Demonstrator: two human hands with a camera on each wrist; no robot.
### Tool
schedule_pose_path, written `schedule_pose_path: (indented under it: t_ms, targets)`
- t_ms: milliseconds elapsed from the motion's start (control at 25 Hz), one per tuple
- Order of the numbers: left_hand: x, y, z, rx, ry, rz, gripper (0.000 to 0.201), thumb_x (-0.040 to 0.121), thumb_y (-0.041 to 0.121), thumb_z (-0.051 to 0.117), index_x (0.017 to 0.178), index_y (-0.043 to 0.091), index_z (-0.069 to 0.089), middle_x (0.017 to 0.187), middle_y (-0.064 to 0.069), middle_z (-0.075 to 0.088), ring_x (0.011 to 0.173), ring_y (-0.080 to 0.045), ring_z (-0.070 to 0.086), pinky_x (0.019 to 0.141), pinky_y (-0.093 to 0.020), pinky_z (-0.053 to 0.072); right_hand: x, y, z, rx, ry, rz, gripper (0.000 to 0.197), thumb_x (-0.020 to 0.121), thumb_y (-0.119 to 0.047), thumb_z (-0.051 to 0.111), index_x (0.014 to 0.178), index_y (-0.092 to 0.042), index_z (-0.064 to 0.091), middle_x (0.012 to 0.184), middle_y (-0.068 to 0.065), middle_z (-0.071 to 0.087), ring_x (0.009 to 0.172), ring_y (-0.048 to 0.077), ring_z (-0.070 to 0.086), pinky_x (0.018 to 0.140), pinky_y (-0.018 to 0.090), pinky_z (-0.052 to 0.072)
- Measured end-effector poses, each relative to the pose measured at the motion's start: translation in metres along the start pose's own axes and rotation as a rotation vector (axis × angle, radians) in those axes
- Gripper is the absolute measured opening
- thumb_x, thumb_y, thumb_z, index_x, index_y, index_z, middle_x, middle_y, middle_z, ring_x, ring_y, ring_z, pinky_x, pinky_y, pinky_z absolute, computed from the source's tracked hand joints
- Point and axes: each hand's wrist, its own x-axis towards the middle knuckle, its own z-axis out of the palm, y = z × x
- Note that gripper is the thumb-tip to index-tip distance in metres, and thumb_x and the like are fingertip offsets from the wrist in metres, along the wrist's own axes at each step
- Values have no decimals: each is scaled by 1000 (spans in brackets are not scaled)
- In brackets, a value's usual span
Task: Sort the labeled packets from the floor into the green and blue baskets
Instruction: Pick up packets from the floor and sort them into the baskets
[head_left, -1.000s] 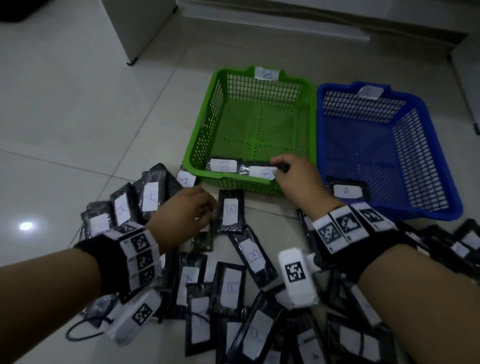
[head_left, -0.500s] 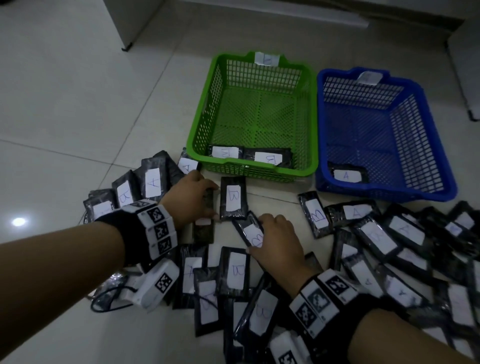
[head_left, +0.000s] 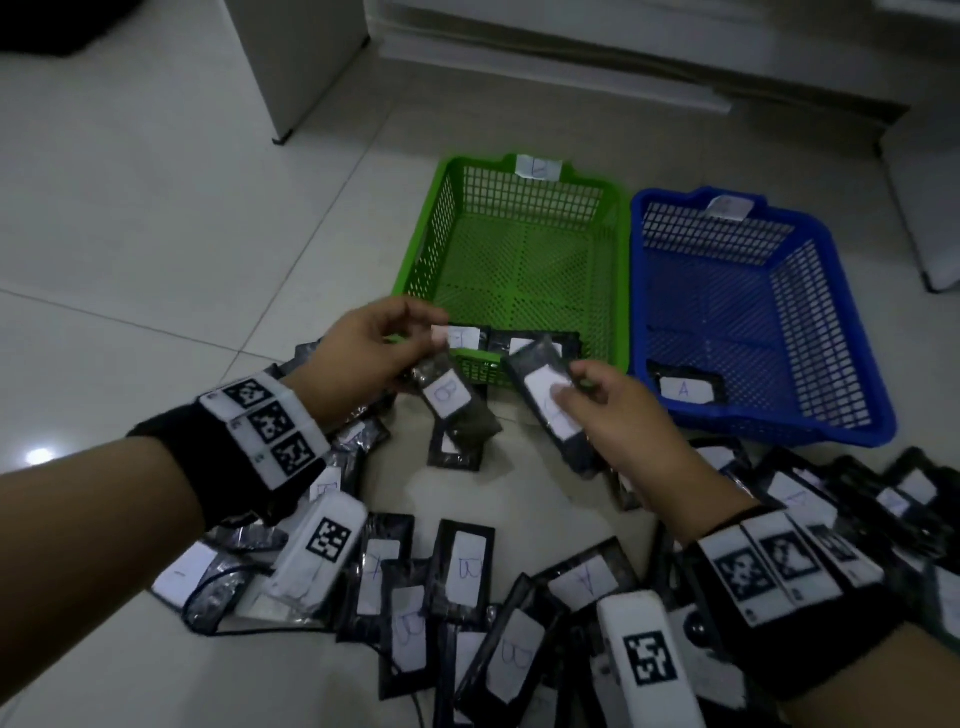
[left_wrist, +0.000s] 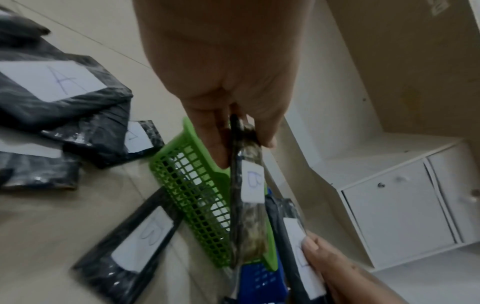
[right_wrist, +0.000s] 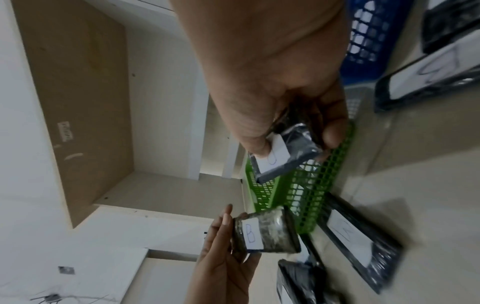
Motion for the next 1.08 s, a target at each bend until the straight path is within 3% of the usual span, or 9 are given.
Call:
schedule_pose_path:
  t_ms: [120, 240, 320, 440, 600, 720, 800, 920, 1080]
  targets:
    - [26, 6, 5, 14, 234, 132, 5, 92, 14, 57, 93, 18, 60, 82, 3, 57, 66, -6, 60, 53, -20, 54, 31, -15, -20, -145, 110, -161, 32, 92, -23, 54, 123, -27, 57, 112, -2, 64, 96, 16, 60, 77, 26, 46]
    - [57, -2, 8, 351, 346, 168, 8, 91, 22, 56, 96, 22, 63, 97, 1, 63, 84, -15, 61, 71, -22, 48, 68, -16, -27, -342, 165, -179, 33, 89, -15, 55, 122, -23, 56, 112, 3, 64, 95, 23, 60, 75, 28, 46]
    - [70, -15, 12, 575, 293, 162, 14, 89, 21, 57, 102, 19, 65, 107, -7, 62, 97, -21, 58, 82, -22, 40, 88, -10, -22, -438, 172, -174, 22, 90, -16, 57, 111, -23, 56, 105, 6, 64, 90, 26, 60, 71, 34, 51]
    - [78, -30, 14, 719, 205, 196, 18, 88, 12, 58, 103, 13, 66, 112, -11, 60, 105, -26, 56, 86, -23, 37, 109, 3, -7, -546, 102, -191, 19, 90, -15, 57, 103, -28, 60, 107, 10, 63, 91, 29, 58, 69, 31, 47]
    - [80, -36, 11, 867, 127, 357, 24, 80, -1, 55, 101, 5, 68, 110, -17, 62, 103, -35, 58, 89, -32, 43, 114, 13, 2, -673, 27, -185, 30, 93, -8, 50, 116, -19, 66, 121, 15, 51, 110, 34, 52, 89, 34, 47]
    - [62, -36, 20, 945, 150, 499, 24, 79, 4, 56, 100, 5, 68, 112, -16, 59, 102, -35, 56, 91, -41, 48, 85, 16, -6, -485, 162, -313, 35, 92, -1, 46, 118, -13, 65, 118, 14, 57, 114, 27, 49, 94, 25, 38]
    - [34, -38, 33, 824, 140, 541, 13, 84, 12, 58, 95, 11, 65, 99, -8, 55, 90, -26, 55, 81, -35, 47, 50, 27, -12, -296, 392, -310, 34, 86, 2, 47, 104, -15, 69, 108, 9, 61, 105, 21, 52, 88, 24, 40]
    - [-14, -60, 59, 637, 26, 313, 1, 86, 19, 61, 87, 19, 62, 87, 0, 54, 78, -16, 54, 75, -30, 46, 2, 60, -9, -103, 668, -224, 25, 79, 5, 49, 82, -13, 66, 91, 9, 63, 88, 22, 57, 77, 27, 44]
    - [-27, -99, 77, 769, 188, -108, 47, 77, 31, 73, 117, 11, 57, 119, -16, 51, 114, -33, 46, 96, -37, 37, -10, 112, 1, -289, 572, 0, 27, 79, -1, 57, 103, -7, 65, 105, 18, 57, 102, 36, 51, 85, 34, 42]
